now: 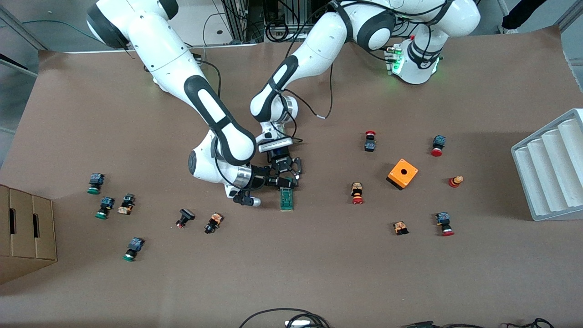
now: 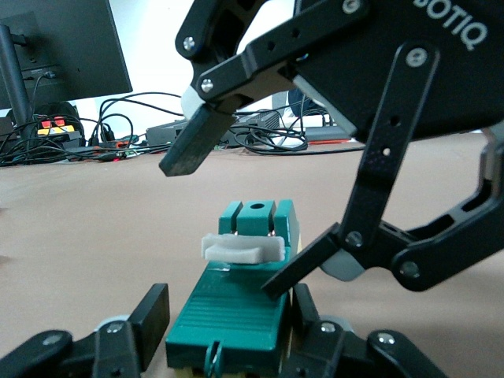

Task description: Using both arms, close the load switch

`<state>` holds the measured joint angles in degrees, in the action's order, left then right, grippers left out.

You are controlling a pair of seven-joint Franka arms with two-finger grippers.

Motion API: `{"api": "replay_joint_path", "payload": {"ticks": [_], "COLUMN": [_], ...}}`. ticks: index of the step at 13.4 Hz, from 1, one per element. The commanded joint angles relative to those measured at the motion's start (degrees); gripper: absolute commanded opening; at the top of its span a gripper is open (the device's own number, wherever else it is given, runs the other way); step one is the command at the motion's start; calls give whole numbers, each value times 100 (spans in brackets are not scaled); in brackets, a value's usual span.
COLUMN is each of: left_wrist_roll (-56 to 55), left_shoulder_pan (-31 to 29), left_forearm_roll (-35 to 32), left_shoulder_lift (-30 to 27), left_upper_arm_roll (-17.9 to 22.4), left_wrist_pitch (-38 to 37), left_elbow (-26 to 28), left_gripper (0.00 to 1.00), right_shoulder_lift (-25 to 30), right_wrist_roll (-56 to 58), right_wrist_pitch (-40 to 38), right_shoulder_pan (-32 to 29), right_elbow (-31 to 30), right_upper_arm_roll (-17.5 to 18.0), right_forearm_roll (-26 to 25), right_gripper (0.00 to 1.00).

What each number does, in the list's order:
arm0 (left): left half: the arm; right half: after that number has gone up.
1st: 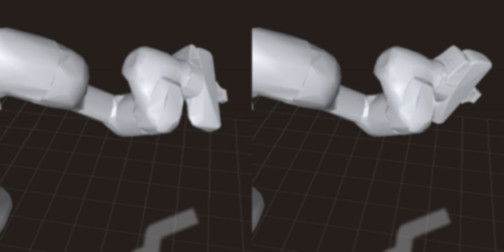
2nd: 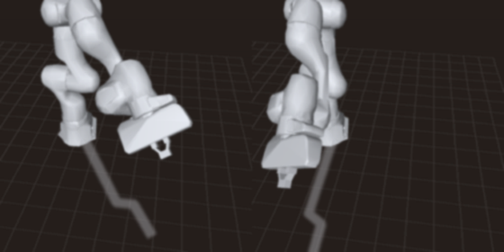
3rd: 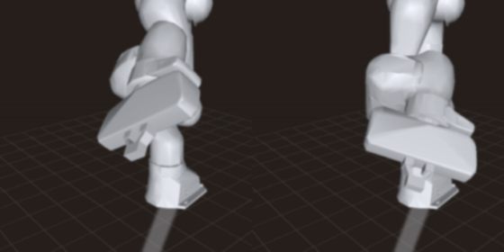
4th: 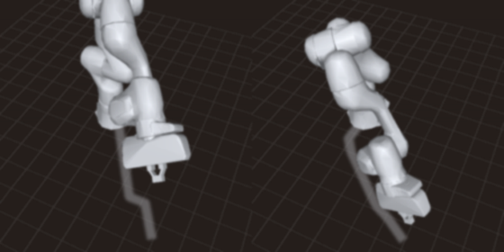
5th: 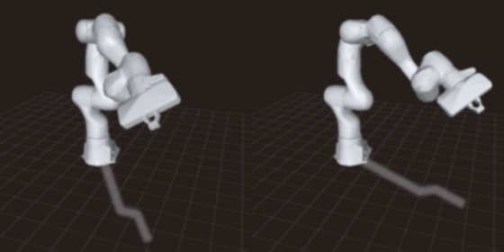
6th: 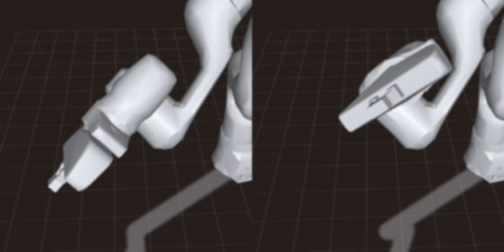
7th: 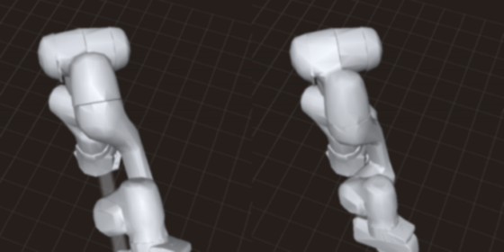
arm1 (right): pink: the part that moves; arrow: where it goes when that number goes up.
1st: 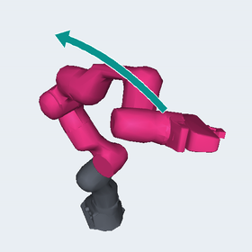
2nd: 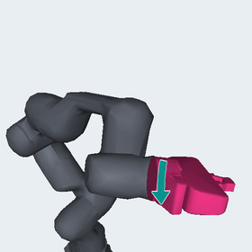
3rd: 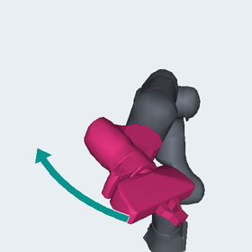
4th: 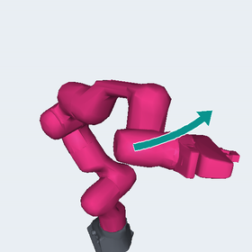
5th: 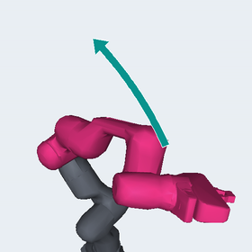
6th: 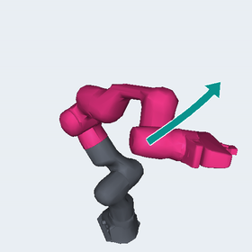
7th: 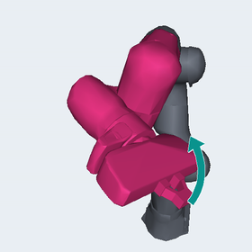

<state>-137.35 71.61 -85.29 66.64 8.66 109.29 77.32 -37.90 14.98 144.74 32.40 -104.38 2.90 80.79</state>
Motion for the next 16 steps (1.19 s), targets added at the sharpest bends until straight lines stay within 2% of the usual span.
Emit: {"api": "replay_joint_path", "payload": {"ticks": [1,16], "left_wrist_roll": [-72,-81], "left_shoulder_pan": [-24,-24], "left_forearm_roll": [284,284], "left_shoulder_lift": [147,147], "left_upper_arm_roll": [4,4], "left_wrist_pitch": [-329,-329], "left_elbow": [169,169], "left_gripper": [69,69], "right_shoulder_lift": [-7,213], "right_wrist_roll": [119,31], "right_wrist_pitch": [90,72], "right_shoulder_pan": [47,82], "right_elbow": [-4,-127], "right_upper_arm_roll": [9,17], "right_forearm_roll": [236,236], "right_gripper": [74,74]}}
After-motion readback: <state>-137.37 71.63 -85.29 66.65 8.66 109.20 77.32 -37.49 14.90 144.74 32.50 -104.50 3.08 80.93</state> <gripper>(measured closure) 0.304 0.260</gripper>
